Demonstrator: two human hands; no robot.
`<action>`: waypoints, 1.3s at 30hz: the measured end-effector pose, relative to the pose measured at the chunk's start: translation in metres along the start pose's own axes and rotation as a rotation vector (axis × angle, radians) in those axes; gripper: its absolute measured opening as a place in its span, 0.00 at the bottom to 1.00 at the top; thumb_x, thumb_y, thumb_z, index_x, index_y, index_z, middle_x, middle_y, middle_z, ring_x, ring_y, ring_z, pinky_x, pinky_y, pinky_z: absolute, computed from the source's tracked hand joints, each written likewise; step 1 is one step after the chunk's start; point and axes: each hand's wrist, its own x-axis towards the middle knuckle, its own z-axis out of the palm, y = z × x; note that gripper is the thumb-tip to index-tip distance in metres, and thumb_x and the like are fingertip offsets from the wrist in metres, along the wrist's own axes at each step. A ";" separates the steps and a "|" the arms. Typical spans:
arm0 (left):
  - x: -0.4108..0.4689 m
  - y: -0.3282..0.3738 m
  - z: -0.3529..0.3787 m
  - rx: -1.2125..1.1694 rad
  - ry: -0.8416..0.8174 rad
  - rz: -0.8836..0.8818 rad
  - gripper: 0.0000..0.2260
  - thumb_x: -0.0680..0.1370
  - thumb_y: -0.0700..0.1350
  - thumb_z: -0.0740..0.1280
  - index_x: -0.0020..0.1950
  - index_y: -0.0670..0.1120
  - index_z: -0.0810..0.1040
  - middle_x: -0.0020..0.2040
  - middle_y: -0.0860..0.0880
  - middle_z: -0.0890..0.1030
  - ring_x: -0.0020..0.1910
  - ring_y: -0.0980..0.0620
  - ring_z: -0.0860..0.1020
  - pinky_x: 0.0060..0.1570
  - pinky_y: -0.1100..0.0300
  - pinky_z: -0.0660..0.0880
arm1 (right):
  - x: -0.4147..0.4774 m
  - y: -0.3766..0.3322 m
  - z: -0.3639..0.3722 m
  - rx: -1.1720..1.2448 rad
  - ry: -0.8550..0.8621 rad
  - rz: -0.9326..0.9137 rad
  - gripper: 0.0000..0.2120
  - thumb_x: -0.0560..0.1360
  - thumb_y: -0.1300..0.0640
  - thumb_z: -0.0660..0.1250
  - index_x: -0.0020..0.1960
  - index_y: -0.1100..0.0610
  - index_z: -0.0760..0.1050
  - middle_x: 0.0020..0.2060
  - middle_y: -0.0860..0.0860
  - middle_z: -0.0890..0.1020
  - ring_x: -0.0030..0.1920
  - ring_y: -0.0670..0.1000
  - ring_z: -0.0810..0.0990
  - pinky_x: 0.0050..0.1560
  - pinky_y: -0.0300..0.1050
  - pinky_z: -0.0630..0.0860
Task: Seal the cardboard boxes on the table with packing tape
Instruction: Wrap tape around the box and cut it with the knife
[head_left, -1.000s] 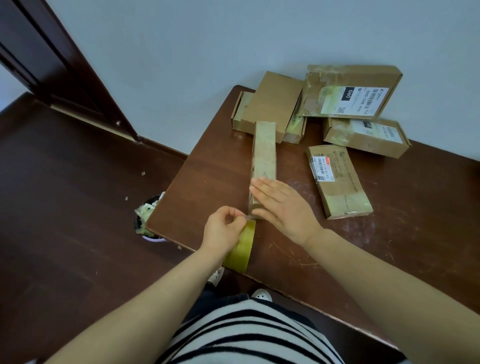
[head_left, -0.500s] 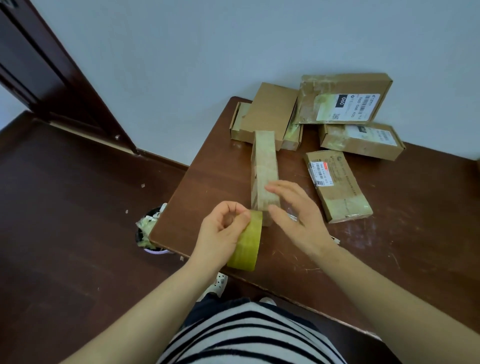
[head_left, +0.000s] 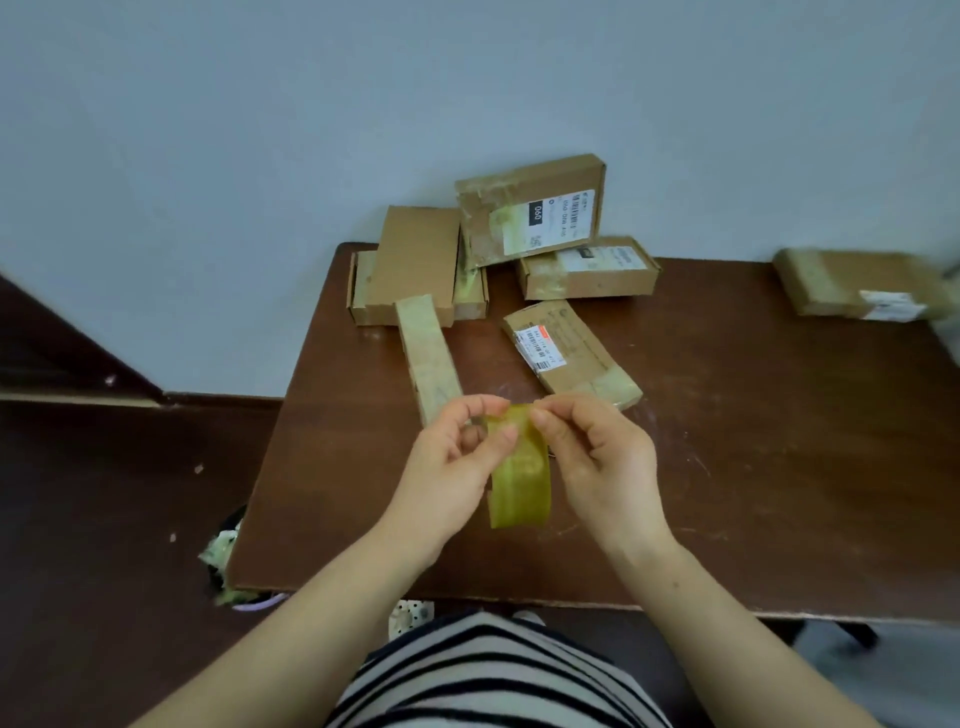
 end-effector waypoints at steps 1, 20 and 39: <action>0.001 0.000 0.002 0.024 -0.030 -0.002 0.05 0.77 0.39 0.67 0.50 0.48 0.75 0.37 0.43 0.75 0.35 0.50 0.73 0.34 0.62 0.69 | 0.000 0.001 -0.003 0.022 0.000 0.038 0.04 0.76 0.55 0.68 0.45 0.47 0.80 0.40 0.41 0.82 0.44 0.44 0.80 0.47 0.45 0.78; 0.031 0.008 0.030 -0.066 -0.197 -0.236 0.15 0.79 0.45 0.64 0.33 0.54 0.80 0.35 0.50 0.81 0.35 0.56 0.80 0.36 0.58 0.78 | 0.009 -0.003 -0.048 0.043 -0.030 0.159 0.13 0.69 0.65 0.75 0.42 0.46 0.82 0.39 0.43 0.83 0.43 0.41 0.81 0.45 0.31 0.76; 0.047 0.012 0.040 -0.053 -0.521 -0.230 0.13 0.77 0.36 0.65 0.59 0.49 0.74 0.46 0.41 0.82 0.46 0.46 0.82 0.50 0.46 0.80 | 0.000 0.003 -0.055 -0.364 -0.036 0.201 0.05 0.78 0.57 0.64 0.51 0.58 0.76 0.55 0.45 0.70 0.46 0.44 0.74 0.46 0.30 0.71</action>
